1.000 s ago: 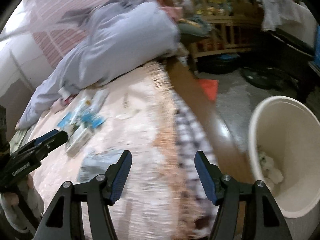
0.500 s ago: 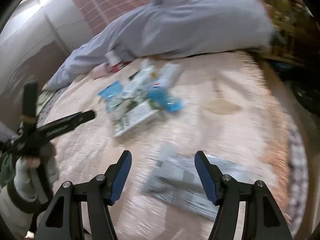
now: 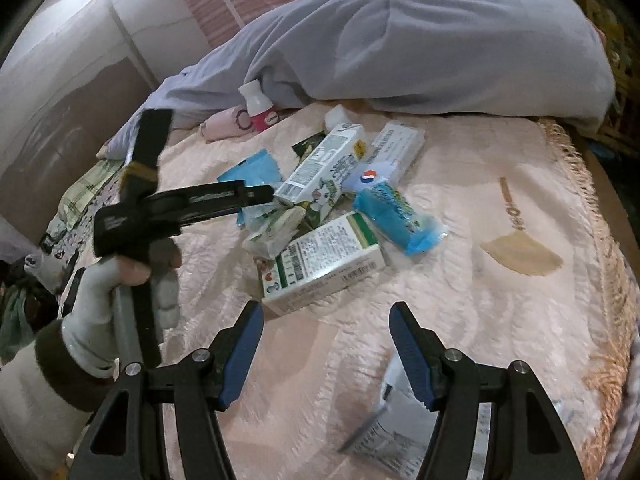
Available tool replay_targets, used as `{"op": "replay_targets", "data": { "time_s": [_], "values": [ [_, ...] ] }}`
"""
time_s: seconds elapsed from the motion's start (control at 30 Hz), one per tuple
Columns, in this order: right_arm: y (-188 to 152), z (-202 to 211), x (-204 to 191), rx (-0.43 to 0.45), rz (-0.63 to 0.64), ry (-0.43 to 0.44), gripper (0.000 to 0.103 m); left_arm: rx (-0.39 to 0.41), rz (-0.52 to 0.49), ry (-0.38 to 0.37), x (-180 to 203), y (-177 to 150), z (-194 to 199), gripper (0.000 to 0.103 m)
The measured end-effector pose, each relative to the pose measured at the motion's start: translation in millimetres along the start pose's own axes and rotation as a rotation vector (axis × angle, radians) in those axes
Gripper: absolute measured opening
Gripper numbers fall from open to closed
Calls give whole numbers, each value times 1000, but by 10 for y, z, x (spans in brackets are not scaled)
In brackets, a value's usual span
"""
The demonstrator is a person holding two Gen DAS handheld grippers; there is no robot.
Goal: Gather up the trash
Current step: 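Grasp a clear plastic wrapper with the left gripper while the right gripper grasps the green-labelled bag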
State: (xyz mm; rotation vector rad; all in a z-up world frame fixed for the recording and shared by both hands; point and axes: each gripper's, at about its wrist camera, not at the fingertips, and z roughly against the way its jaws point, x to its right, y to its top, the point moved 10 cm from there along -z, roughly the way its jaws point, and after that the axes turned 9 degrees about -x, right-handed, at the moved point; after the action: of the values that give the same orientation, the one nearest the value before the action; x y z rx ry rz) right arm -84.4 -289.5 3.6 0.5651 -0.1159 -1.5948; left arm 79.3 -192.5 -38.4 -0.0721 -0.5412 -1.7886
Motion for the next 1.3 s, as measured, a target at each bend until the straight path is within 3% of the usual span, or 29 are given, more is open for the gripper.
{"op": "replay_targets", "data": {
  "time_s": [0.03, 0.17, 0.4, 0.57, 0.63, 0.73, 0.77, 0.93, 0.97, 1.03, 1.2, 1.27, 1.3],
  "values": [
    [31, -33, -26, -1, 7, 3, 63, -8, -2, -10, -7, 2, -16, 12],
    [198, -176, -176, 3, 46, 12, 63, 20, -33, -23, -113, -71, 141, 5],
    [536, -635, -569, -48, 159, 35, 63, 61, -80, 11, -446, -298, 619, 4],
    [657, -1022, -617, -122, 235, -73, 63, 107, -73, 54, -767, -381, 933, 4],
    [624, -1113, -709, -162, 204, 4, 63, 124, -75, 73, -869, -406, 1036, 4],
    [384, -1090, -1074, -248, 172, 269, 63, 141, -69, 83, -1006, -464, 1160, 4],
    [331, -1059, -1134, -250, 188, 281, 63, 138, -67, 86, -1060, -491, 1191, 4],
    [393, -940, -1078, -149, 275, 82, 63, 128, -51, 88, -1188, -572, 1223, 4],
    [438, -928, -1084, -132, 281, 66, 66, 128, -47, 84, -1202, -589, 1234, 4],
    [534, -973, -1138, -104, 315, 31, 80, 130, -42, 76, -1204, -603, 1253, 4],
    [666, -1411, -1289, -131, 459, -79, 80, 132, -32, 72, -1223, -650, 1336, 4],
    [648, -1591, -1268, -165, 469, -94, 52, 133, -29, 74, -1220, -677, 1362, 4],
    [634, -1636, -1242, -179, 461, -93, 42, 133, -30, 75, -1205, -689, 1370, 4]
  ]
}}
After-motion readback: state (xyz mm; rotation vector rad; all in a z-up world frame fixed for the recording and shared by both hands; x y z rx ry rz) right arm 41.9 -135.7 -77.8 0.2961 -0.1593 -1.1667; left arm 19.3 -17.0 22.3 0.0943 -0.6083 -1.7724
